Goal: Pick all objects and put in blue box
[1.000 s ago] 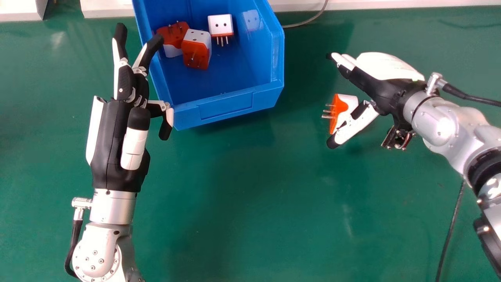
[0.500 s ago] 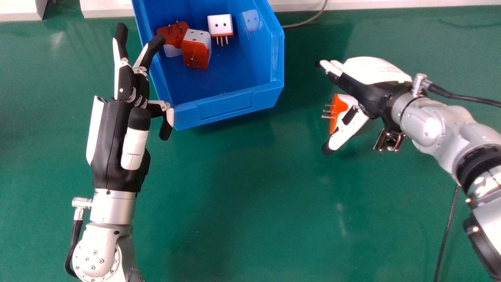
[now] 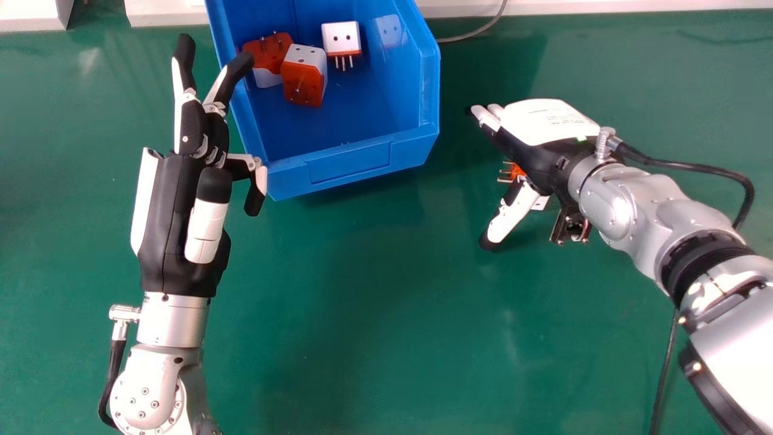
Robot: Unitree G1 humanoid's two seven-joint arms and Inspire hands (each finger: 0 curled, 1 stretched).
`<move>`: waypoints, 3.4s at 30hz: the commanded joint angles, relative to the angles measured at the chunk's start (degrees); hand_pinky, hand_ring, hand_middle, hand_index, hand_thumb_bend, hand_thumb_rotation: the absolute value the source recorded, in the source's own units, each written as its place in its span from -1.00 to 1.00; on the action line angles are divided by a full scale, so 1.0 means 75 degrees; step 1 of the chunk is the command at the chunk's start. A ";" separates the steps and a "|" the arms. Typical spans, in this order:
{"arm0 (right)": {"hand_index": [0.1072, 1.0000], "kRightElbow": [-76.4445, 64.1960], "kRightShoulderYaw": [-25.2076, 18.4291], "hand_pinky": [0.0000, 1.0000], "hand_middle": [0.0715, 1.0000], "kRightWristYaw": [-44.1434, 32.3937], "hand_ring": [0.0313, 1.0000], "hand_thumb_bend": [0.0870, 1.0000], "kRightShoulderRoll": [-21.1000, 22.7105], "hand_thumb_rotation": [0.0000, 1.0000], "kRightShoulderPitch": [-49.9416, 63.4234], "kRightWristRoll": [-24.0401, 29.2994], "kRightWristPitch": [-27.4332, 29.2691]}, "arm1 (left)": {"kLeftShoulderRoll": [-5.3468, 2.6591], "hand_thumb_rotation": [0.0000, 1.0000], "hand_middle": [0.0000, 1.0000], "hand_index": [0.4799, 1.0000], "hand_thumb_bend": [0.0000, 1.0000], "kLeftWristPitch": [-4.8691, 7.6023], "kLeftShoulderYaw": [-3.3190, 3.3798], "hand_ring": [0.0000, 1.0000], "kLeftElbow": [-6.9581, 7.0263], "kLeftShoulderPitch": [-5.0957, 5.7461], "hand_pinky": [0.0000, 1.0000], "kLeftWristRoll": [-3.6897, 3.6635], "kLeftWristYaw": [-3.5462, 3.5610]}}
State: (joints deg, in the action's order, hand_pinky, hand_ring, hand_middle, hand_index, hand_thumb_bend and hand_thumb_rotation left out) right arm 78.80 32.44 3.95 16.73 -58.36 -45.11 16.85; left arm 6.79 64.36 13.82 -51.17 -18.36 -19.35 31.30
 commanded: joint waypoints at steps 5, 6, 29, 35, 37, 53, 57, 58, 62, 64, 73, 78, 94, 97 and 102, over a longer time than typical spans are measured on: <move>0.98 0.0007 -0.0011 0.61 0.97 -0.0117 0.84 1.00 0.0115 -0.47 -0.0154 0.0034 0.0069 | 0.0017 0.82 0.86 0.12 1.00 0.0049 -0.0001 0.98 0.0223 0.0060 -1.00 -0.0057 0.0018; 0.98 0.0009 -0.0009 0.61 0.97 -0.0156 0.84 1.00 0.0137 -0.48 -0.0159 0.0031 0.0081 | 0.0011 0.82 0.86 0.12 1.00 0.0053 -0.0004 0.98 0.0228 0.0064 -1.00 -0.0046 0.0006; 0.94 0.0092 -0.0383 0.59 0.96 -0.0298 0.87 1.00 0.0376 -0.56 -0.0030 0.0143 -0.0659 | 0.0116 0.82 0.87 0.11 1.00 0.0021 0.0008 1.00 0.0299 0.0135 -1.00 -0.0055 0.0007; 0.93 0.0087 -0.0321 0.57 0.96 -0.0039 0.85 1.00 0.0390 -0.55 -0.0017 0.0060 -0.0812 | 0.0150 0.83 0.87 0.10 1.00 0.0014 0.0008 1.00 0.0329 0.0153 -1.00 -0.0029 -0.0011; 0.93 0.0083 -0.0298 0.56 0.95 0.0044 0.84 1.00 0.0414 -0.57 -0.0010 0.0033 -0.0783 | 0.0150 0.83 0.87 0.10 1.00 0.0023 0.0003 1.00 0.0312 0.0146 -1.00 -0.0005 -0.0025; 0.77 0.0104 -0.0203 0.41 0.77 0.0209 0.66 0.87 0.0480 -0.75 -0.0112 -0.0053 -0.0642 | 0.0159 0.82 0.86 0.08 1.00 -0.0057 -0.0034 1.00 0.0324 0.0086 -1.00 0.0092 -0.0093; 0.74 0.0110 -0.0232 0.40 0.76 0.0202 0.66 0.86 0.0417 -0.75 -0.0157 -0.0027 -0.0678 | 0.0156 0.82 0.86 0.07 1.00 -0.0036 -0.0036 1.00 0.0335 0.0109 -1.00 0.0091 -0.0103; 0.73 0.0116 -0.0242 0.40 0.76 0.0182 0.66 0.86 0.0386 -0.75 -0.0157 -0.0016 -0.0701 | 0.0155 0.82 0.86 0.07 1.00 -0.0031 -0.0036 1.00 0.0340 0.0116 -1.00 0.0086 -0.0106; 0.72 0.0129 -0.0265 0.43 0.76 0.0080 0.67 0.85 0.0307 -0.76 -0.0166 0.0016 -0.0746 | 0.0147 0.82 0.86 0.06 1.00 -0.0002 -0.0040 1.00 0.0397 0.0183 -1.00 0.0067 -0.0105; 0.72 0.0128 -0.0239 0.44 0.76 0.0103 0.68 0.85 0.0280 -0.76 -0.0184 -0.0009 -0.0765 | 0.0149 0.82 0.86 0.06 1.00 -0.0006 -0.0037 1.00 0.0447 0.0223 -1.00 0.0027 -0.0081; 0.69 0.0138 -0.0205 0.45 0.73 0.0130 0.68 0.83 0.0283 -0.81 -0.0301 -0.0058 -0.0856 | 0.0115 0.83 0.85 0.05 1.00 -0.0027 -0.0023 1.00 0.0627 0.0374 -1.00 -0.0080 -0.0010; 0.57 0.0127 -0.0189 0.34 0.59 0.0372 0.54 0.79 0.0272 -0.88 -0.0264 -0.0079 -0.0833 | 0.0103 0.83 0.85 0.05 1.00 -0.0014 -0.0036 1.00 0.0655 0.0389 -1.00 -0.0049 -0.0052; 0.08 0.0114 -0.0268 -0.04 0.06 0.1006 -0.02 0.20 0.0479 -0.98 -0.0206 0.0022 -0.0420 | 0.0070 0.83 0.86 0.06 1.00 0.0000 -0.0053 1.00 0.0566 0.0319 -1.00 0.0005 -0.0083; 0.01 0.0101 -0.0391 -0.09 -0.01 0.1005 -0.08 0.11 0.0489 -0.99 -0.0201 0.0144 -0.0334 | 0.0081 0.83 0.86 0.06 1.00 -0.0008 -0.0051 1.00 0.0552 0.0307 -1.00 0.0018 -0.0093; -0.04 0.0067 -0.0644 -0.12 -0.05 0.1045 -0.11 0.05 0.0531 -0.99 -0.0225 0.0291 -0.0146 | 0.0097 0.83 0.87 0.06 1.00 -0.0012 -0.0054 1.00 0.0549 0.0308 -1.00 0.0031 -0.0111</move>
State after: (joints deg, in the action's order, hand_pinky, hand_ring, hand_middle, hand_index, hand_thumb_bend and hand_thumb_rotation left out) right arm 79.84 28.86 10.99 19.20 -58.11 -44.65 14.96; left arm 7.41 63.64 13.68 -47.51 -15.83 -19.61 30.45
